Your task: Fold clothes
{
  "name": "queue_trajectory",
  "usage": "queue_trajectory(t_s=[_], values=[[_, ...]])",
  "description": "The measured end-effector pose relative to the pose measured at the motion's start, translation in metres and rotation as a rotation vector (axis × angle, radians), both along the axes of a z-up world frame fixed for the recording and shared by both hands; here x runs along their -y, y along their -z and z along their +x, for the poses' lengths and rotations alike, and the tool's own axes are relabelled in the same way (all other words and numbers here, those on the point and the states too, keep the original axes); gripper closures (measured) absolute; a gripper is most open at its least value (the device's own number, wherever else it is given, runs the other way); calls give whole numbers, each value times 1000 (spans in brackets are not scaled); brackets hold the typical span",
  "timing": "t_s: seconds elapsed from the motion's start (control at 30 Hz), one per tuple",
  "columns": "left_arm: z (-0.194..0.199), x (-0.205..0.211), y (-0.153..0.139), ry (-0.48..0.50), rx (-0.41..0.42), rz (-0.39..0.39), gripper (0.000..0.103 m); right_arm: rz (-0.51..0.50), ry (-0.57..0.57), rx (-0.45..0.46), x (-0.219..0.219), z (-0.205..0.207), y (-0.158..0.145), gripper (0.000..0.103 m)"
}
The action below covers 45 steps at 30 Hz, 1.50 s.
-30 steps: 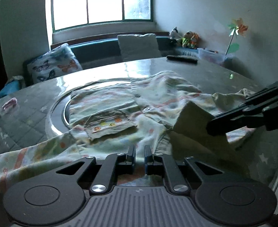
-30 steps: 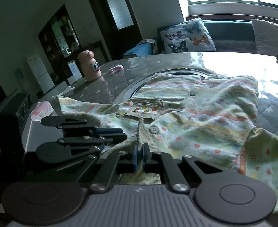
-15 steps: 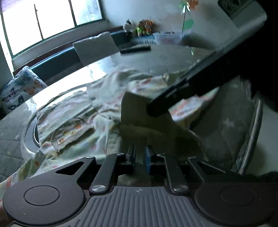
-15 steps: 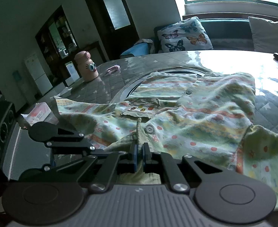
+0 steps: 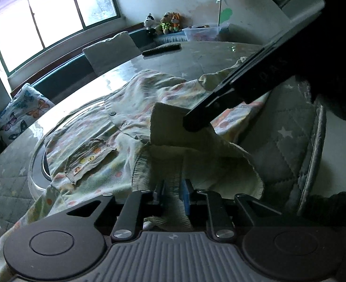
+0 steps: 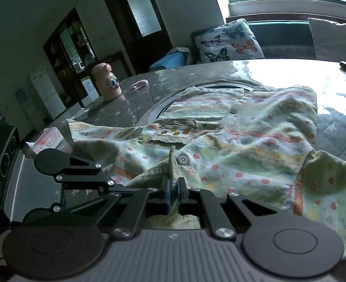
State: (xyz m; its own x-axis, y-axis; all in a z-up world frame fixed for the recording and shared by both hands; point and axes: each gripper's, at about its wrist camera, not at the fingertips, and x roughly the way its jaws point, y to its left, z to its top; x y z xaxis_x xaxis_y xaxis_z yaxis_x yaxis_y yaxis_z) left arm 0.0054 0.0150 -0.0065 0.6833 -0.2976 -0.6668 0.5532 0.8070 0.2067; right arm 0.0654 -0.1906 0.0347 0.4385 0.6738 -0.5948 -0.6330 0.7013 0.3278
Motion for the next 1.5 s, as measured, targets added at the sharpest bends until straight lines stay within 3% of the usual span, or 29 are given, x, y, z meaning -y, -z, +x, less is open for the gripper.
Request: queue_trajectory(t_s=[0.13,0.37,0.63,0.77,0.9,1.13,1.5], values=[[2,-10,-4,-28,-21,-102,102,4,4,5,1,-1,-1,98],[1,-19,-17,-21,-66,-323,103,12,21,12,5,1,-4,98],[-3,-29,-26,-104,37,-210,100,15,14,15,4,0,-6,98],[10,-37,-17,-181,22,-176,102,18,11,15,2,0,-6,98],[18,-33,-4,-164,-22,-179,102,18,9,14,1,-1,-5,98],[22,-36,-2,-194,-13,-181,100,5,4,12,-1,1,-4,98],[18,-40,-8,-198,2,-214,100,-140,-47,129,-22,-15,-3,93]])
